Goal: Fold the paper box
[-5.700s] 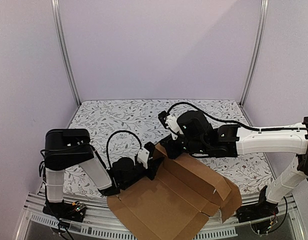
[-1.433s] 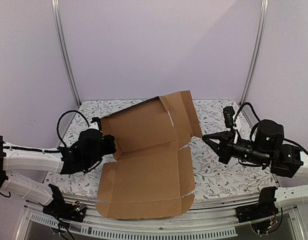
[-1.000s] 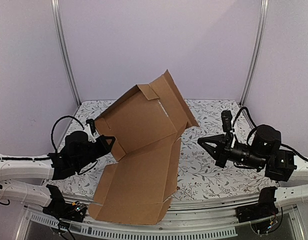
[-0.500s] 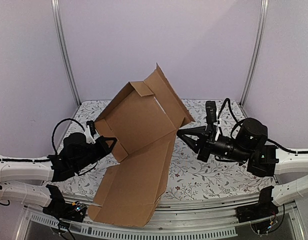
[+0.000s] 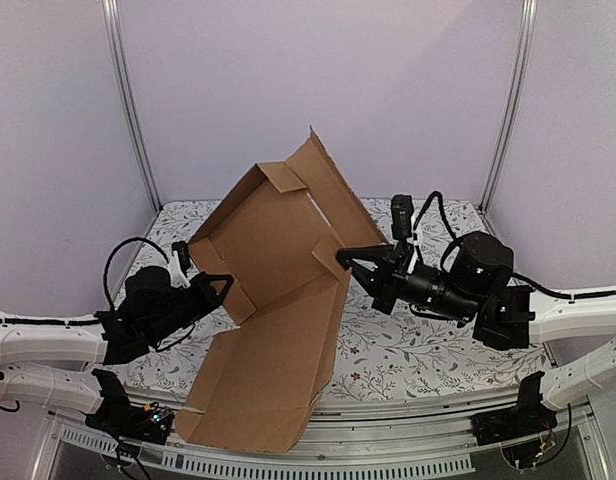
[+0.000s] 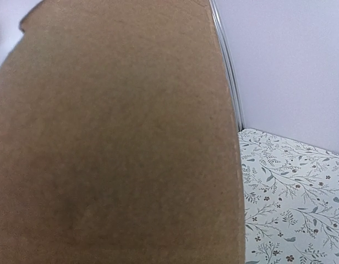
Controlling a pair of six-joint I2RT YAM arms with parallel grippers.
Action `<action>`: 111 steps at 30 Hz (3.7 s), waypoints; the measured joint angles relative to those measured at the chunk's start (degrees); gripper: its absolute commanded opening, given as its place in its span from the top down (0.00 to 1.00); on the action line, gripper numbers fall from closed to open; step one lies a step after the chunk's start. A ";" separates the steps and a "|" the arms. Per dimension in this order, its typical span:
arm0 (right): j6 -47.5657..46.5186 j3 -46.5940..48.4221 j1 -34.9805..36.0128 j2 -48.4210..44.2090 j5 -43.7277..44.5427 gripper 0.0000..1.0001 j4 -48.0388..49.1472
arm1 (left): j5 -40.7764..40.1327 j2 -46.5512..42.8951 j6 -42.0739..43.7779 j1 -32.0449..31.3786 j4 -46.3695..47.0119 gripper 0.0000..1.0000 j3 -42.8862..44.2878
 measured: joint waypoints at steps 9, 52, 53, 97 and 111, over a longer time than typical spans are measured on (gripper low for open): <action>0.48 0.04 1.75 1.68 5.31 1.00 -4.04 | -0.70 -0.09 2.80 0.92 -0.61 1.00 -0.02; -10.93 13.64 2.93 -25.05 10.10 0.55 -61.68 | -5.92 0.85 23.10 2.43 -4.15 1.00 3.43; -11.52 14.08 2.93 -24.94 10.25 0.54 -62.42 | -5.95 0.87 23.67 2.45 -4.15 1.00 3.48; -21.55 22.73 2.93 -0.13 3.04 0.51 -56.08 | 0.68 -0.39 29.14 2.58 -3.93 1.00 4.52; -16.11 25.31 2.93 9.79 16.09 0.50 -52.19 | -10.58 -0.22 25.16 1.38 -9.73 1.00 5.40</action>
